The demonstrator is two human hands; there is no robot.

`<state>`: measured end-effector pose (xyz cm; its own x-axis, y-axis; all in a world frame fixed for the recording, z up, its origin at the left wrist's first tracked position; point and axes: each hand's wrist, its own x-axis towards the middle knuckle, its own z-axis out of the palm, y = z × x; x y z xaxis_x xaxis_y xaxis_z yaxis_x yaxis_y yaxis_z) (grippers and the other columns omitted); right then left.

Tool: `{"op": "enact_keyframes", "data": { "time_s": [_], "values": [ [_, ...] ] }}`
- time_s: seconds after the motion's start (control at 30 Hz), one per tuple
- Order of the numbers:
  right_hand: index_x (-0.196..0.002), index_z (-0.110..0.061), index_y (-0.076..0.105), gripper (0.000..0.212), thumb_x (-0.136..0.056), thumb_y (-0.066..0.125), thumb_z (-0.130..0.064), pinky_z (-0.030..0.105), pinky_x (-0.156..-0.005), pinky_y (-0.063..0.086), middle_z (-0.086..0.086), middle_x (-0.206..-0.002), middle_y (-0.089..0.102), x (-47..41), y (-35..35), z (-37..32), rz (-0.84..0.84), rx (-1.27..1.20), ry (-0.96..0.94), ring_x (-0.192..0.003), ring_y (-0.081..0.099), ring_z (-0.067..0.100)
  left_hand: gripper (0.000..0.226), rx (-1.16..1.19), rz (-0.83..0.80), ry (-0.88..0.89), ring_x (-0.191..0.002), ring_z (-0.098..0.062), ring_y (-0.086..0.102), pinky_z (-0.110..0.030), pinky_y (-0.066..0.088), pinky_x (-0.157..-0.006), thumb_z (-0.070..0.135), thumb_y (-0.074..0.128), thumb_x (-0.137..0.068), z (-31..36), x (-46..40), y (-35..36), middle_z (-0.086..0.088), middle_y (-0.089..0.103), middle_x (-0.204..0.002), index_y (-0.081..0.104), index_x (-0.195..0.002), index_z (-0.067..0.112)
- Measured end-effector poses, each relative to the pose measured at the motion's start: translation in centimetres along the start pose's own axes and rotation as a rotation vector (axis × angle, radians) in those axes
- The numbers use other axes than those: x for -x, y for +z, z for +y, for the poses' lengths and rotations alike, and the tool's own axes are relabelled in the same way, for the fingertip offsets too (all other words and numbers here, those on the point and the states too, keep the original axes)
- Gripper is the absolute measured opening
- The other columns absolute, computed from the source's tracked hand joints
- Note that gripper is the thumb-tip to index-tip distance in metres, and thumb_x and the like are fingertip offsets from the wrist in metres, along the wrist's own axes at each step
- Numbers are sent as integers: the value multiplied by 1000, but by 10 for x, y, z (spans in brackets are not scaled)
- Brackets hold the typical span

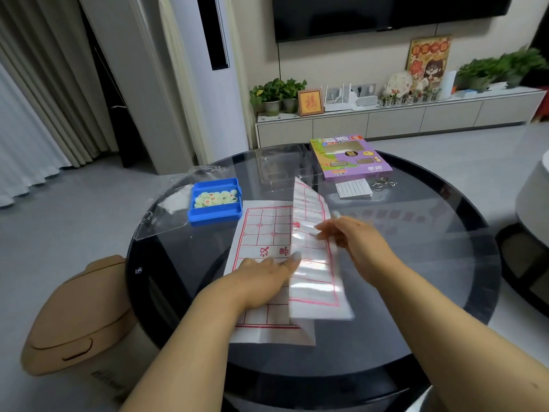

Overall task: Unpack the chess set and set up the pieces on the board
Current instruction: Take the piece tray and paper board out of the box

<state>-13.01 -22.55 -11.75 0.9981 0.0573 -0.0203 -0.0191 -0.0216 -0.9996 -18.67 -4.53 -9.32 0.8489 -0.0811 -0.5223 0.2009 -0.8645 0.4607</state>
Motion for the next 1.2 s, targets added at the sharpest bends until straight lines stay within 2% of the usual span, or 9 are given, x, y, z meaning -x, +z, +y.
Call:
{"op": "enact_keyframes", "data": {
  "time_s": [0.13,0.27,0.37,0.43,0.53,0.6,0.7,0.87,1.2],
  "values": [
    [-76,-17,72,44,-100,38,-33,19,-66,41,-3,-81,70,-3,-29,-7,16,597,-63,-74,59,10,81,-49,15,-107,-148,-27,5,-52,8,-117,80,3,-79,0,7,-3,1,6,-161,9,-151,43],
    [-92,-10,71,59,-101,24,-44,28,-74,43,6,-94,69,-7,-47,-12,-52,947,25,-90,61,23,77,-185,26,-100,-147,-25,8,-49,13,-116,74,5,-86,-5,0,-4,2,18,-159,17,-152,37],
    [-106,-2,64,58,-102,20,-41,32,-80,42,15,-102,66,-10,-49,-9,-50,1142,61,-96,58,29,67,-224,66,-74,-141,-22,27,-40,24,-113,64,16,-95,-9,-9,-5,1,35,-153,32,-148,26],
    [-115,-3,58,52,-103,19,-36,33,-80,43,13,-90,61,-11,-48,-5,-47,1300,49,-94,57,30,57,-159,121,-60,-126,-16,45,-30,36,-102,56,32,-98,-14,-16,-5,2,47,-143,42,-143,22],
    [-112,-13,59,51,-99,21,-45,36,-94,38,9,-102,58,-8,-41,-1,87,1516,-33,-112,48,30,53,-197,206,5,-120,-12,44,-27,40,-98,49,45,-96,-20,-19,-2,5,44,-139,39,-144,29],
    [-123,-16,52,51,-97,27,-52,38,-96,34,7,-126,51,-4,-32,-1,139,1507,-106,-121,40,27,62,-381,219,29,-141,-21,21,-43,27,-113,53,45,-94,-22,-20,4,4,24,-154,22,-150,39],
    [-138,-19,40,55,-95,32,-53,39,-104,33,5,-141,42,4,-13,5,-61,1367,-198,-130,35,25,71,-466,126,1,-148,-27,-3,-52,12,-116,64,39,-91,-20,-19,11,5,-2,-162,3,-150,46],
    [-146,-27,25,61,-94,26,-58,47,-114,21,2,-154,23,5,-1,29,-406,1403,-91,-142,17,26,67,-510,59,-31,-145,-28,8,-48,22,-115,69,30,-90,-4,-6,13,2,17,-159,15,-150,43],
    [-148,-31,19,61,-94,26,-59,48,-117,8,0,-157,15,13,6,30,-370,1386,-135,-146,3,23,72,-417,92,-63,-139,-21,24,-42,34,-108,61,53,-85,-29,-1,-1,5,28,-150,21,-148,45]
  ]
}}
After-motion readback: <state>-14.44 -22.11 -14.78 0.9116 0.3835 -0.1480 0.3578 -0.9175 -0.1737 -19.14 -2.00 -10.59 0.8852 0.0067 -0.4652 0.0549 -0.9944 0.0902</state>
